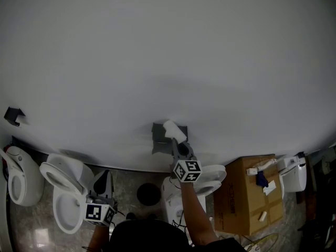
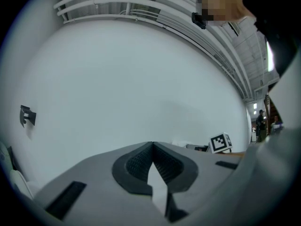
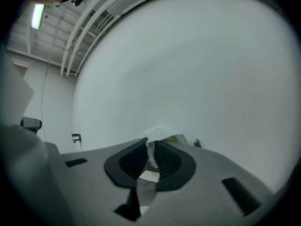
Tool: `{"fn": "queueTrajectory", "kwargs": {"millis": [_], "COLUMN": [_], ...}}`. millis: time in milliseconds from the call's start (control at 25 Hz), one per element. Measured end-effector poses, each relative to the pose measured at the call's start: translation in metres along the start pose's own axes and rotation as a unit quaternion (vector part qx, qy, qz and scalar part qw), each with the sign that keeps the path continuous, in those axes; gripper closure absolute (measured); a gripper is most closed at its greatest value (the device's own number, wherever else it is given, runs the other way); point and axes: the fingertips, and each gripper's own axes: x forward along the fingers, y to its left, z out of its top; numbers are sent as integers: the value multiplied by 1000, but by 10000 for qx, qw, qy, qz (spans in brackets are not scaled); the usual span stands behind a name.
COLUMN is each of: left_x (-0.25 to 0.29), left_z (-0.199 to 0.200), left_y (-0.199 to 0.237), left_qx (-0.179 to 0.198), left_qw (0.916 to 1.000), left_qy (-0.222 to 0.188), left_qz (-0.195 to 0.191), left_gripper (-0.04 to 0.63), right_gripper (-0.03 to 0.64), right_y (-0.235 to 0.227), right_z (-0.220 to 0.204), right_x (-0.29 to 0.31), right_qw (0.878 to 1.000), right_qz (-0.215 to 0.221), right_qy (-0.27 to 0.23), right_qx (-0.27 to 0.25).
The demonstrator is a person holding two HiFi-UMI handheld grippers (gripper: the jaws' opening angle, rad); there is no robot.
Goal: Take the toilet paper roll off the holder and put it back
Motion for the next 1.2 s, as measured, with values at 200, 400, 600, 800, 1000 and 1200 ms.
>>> {"fn": "queueTrajectory", "kwargs": {"millis": [200, 400, 600, 800, 1000, 1200], "left_x": [1, -5, -11, -14, -13, -9], "left_z": [11, 12, 9, 4, 10, 20], "left_y": [-11, -8, -5, -4, -13, -23], "left_qx": [-163, -177, -190, -155, -199, -406], "left_qw": [9996, 9997, 9996, 9997, 9997, 9991], "left_qy": [239, 129, 119, 63, 113, 146], "left_qz": [-13, 113, 148, 160, 112, -11], "left_gripper": [592, 592, 592, 592, 592, 592], "right_gripper": [575, 574, 504, 466, 465, 468], "right_y": [-1, 1, 4, 1, -3, 0], "right_z": [-7, -5, -5, -1, 3, 13], "right_x": [1, 1, -3, -11, -26, -42], "right_qw": [10000, 10000, 9997, 9998, 9999, 9996], "right_qz": [-14, 12, 94, 42, -63, -205], "right_qy": [60, 91, 220, 196, 133, -27], "right_qx": [48, 26, 109, 51, 48, -181]}}
